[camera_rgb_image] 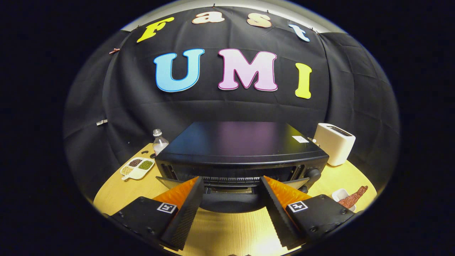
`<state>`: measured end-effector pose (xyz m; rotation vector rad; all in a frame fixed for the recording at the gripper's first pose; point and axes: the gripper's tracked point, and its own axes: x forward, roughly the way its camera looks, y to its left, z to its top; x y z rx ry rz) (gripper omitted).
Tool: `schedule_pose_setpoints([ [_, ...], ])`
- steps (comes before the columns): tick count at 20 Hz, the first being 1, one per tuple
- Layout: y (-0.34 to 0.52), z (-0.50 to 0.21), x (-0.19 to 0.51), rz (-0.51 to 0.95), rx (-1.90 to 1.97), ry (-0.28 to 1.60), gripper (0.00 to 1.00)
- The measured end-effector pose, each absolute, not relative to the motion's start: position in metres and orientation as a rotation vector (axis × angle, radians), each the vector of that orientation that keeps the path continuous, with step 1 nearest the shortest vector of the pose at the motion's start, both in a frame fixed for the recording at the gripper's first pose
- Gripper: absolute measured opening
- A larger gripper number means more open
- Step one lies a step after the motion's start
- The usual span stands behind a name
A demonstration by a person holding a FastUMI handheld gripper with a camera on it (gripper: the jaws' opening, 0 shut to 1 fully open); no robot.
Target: Open the toaster oven, put the food inside, and close the toaster oven door.
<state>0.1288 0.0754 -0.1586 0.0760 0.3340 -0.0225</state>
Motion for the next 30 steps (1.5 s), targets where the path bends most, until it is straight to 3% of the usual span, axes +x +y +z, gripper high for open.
schedule_pose_setpoints([
  [14, 0.081, -0.204, 0.062, -0.022, 0.027, 0.350, 0.97],
  [21, 0.090, -0.287, 0.023, 0.048, 0.041, 0.640, 1.00],
  [30, 0.074, -0.237, 0.008, 0.151, -0.043, 0.554, 0.98],
])
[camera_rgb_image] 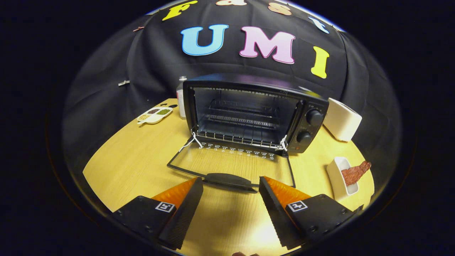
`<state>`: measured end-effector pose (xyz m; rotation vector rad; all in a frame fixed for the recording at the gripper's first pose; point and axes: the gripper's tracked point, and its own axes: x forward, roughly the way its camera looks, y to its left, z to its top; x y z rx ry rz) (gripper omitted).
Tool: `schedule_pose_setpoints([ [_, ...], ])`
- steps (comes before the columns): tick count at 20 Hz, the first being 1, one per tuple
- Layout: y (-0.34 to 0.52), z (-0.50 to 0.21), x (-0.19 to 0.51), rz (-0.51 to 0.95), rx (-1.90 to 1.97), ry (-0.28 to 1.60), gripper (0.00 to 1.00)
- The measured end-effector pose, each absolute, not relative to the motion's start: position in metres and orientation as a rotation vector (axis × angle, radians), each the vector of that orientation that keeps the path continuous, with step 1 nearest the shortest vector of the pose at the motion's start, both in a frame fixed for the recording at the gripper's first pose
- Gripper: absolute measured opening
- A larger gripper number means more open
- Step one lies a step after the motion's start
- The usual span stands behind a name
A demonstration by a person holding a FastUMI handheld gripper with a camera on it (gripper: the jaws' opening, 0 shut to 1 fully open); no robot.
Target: Open the toaster oven, put the food inside, and close the toaster oven door.
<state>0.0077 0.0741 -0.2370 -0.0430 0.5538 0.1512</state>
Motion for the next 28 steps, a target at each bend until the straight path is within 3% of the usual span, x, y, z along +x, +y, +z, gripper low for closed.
schedule_pose_setpoints([
  [13, -0.033, -0.101, 0.016, 0.093, -0.056, 0.339, 0.98],
  [28, -0.195, -0.098, 0.060, 0.005, 0.008, 0.376, 0.98],
])
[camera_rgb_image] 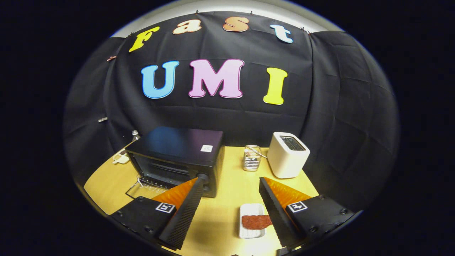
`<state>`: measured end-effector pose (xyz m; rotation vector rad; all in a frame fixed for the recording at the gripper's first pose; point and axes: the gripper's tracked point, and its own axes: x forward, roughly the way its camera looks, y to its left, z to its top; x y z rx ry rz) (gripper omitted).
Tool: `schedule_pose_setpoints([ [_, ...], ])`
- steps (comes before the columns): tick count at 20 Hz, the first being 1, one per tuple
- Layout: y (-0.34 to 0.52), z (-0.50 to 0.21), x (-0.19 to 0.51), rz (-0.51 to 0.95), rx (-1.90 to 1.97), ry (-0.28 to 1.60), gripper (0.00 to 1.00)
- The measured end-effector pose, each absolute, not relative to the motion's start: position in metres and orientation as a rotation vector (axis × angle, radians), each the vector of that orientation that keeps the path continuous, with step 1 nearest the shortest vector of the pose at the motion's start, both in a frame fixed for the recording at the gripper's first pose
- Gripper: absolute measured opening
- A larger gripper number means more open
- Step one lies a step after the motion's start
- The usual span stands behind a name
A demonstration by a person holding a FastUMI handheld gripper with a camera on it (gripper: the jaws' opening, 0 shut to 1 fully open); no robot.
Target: Open the toaster oven, put the food inside, and close the toaster oven door.
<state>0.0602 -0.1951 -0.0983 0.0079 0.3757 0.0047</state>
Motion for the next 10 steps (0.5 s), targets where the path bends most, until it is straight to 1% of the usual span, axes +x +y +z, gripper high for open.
schedule_pose_setpoints([
  [5, -0.245, -0.127, 0.068, -0.014, 0.052, 0.451, 0.98],
  [10, -0.276, -0.159, 0.072, 0.005, 0.091, 0.526, 0.98],
])
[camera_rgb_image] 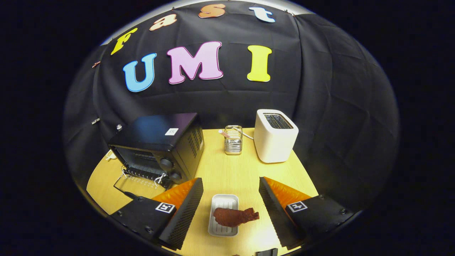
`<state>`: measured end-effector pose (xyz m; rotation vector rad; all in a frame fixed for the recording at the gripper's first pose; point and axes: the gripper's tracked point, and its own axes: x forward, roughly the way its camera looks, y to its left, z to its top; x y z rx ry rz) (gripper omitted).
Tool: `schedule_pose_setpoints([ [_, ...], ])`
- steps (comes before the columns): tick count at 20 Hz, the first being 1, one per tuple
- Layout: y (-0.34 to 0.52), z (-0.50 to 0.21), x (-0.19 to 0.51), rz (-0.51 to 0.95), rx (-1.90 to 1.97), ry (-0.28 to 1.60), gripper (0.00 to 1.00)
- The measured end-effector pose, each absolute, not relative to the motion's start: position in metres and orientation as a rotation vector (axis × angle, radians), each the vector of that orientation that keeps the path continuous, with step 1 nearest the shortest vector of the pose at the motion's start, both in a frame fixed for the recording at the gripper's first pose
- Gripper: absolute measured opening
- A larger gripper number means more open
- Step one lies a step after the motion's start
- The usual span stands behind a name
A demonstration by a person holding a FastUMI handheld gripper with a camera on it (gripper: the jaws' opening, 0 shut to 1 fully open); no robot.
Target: Open the toaster oven, put the food inside, and close the toaster oven door.
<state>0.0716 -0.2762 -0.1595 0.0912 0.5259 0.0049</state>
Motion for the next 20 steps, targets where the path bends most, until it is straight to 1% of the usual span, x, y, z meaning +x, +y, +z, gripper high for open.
schedule_pose_setpoints([
  [7, -0.293, -0.218, 0.060, 0.100, 0.134, 0.675, 0.97],
  [12, -0.301, -0.261, 0.049, 0.116, 0.236, 0.777, 0.99],
  [15, -0.299, -0.280, 0.045, 0.157, 0.276, 0.806, 0.96],
  [17, -0.297, -0.282, 0.044, 0.183, 0.317, 0.813, 0.85],
  [19, -0.297, -0.283, 0.045, 0.195, 0.348, 0.812, 0.69],
  [20, -0.296, -0.285, 0.046, 0.203, 0.353, 0.813, 0.58],
])
